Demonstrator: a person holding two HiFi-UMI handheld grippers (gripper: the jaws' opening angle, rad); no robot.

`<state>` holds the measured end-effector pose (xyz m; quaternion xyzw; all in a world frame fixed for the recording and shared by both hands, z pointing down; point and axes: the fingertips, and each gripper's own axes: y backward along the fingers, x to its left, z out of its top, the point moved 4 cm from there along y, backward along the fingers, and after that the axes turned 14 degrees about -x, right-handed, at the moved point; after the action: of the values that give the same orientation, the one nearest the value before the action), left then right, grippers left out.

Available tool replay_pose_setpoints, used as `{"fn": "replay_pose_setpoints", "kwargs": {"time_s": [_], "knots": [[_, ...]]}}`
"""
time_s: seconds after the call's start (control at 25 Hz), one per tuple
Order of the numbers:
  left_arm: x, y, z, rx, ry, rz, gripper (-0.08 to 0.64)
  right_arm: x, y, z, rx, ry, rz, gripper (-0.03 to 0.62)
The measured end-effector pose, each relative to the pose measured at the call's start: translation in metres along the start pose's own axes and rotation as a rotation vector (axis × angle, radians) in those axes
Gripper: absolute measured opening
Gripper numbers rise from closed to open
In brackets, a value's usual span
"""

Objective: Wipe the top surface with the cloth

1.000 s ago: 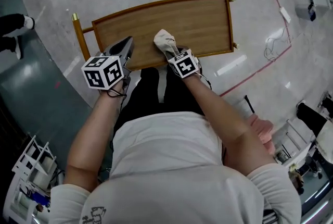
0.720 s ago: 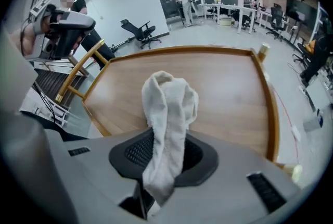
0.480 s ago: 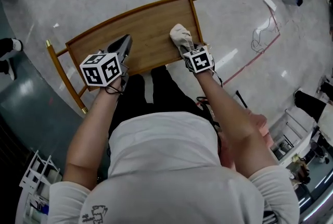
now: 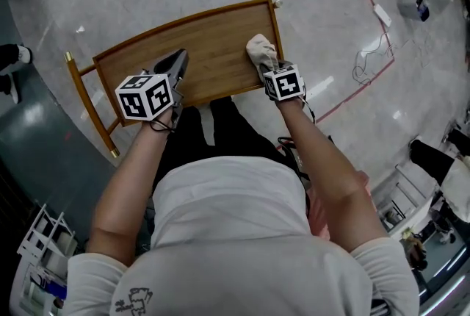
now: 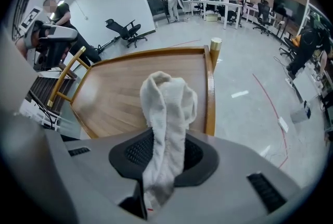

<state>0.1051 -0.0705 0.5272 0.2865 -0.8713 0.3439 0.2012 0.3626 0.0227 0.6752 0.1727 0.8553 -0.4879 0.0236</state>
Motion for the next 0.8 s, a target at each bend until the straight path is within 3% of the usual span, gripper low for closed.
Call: {"fn": "replay_pose_setpoints", "kwargs": {"time_s": [0.44,0.64,0.8], "knots": [[0.031,0.033,0.001,-0.044,0.051,0.073,0.006,-0.039,-0.017,0.052,0.008,0.008,-0.084,0.100],[0.043,0.058,0.001,-0.058,0.072,0.103,0.006,-0.026,-0.022,0.063,0.008,0.060,-0.081,0.100],[0.063,0.083,-0.001,-0.059,0.081,0.126,0.006,0.010,-0.033,0.061,0.017,0.097,-0.042,0.100]]}}
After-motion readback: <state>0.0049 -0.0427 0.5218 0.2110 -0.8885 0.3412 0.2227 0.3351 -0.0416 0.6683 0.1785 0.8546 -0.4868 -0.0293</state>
